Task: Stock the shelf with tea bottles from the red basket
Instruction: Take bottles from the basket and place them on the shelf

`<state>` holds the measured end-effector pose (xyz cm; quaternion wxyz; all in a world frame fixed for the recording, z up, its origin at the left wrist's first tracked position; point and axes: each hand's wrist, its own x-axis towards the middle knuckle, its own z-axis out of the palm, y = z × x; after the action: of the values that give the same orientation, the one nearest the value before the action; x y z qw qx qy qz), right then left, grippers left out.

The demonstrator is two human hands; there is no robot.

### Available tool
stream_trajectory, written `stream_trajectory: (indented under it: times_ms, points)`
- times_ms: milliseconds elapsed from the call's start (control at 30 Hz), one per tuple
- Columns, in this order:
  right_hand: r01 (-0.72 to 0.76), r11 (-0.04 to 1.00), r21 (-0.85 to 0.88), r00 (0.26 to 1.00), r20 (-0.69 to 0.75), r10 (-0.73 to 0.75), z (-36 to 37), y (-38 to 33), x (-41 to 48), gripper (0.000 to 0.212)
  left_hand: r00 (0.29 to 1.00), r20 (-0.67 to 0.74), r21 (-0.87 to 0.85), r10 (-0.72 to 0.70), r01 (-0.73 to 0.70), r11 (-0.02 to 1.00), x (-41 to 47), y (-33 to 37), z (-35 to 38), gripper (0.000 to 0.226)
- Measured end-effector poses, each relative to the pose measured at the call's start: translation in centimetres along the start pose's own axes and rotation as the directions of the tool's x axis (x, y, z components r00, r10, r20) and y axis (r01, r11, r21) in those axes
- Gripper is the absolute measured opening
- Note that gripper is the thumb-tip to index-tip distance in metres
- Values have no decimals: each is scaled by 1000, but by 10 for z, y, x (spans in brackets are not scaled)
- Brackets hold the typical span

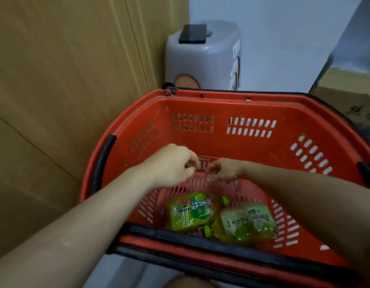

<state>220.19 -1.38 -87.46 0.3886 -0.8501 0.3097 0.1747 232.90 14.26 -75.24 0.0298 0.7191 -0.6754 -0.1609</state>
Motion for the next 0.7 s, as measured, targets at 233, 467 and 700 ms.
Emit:
stream_trajectory:
  times_ms: [233, 467, 700]
  points:
    - [-263, 958, 114, 908, 366, 206, 56, 49, 34, 75, 982, 132, -46, -134, 141, 989, 6, -28, 25, 18]
    - [-260, 930, 261, 943, 276, 186, 51, 24, 47, 96, 972, 161, -81, -172, 186, 979, 11, -37, 25, 20]
    - [32, 992, 125, 989, -145, -14, 19, -54, 40, 31, 934, 228, -97, -276, 304, 948, 12, -47, 29, 48]
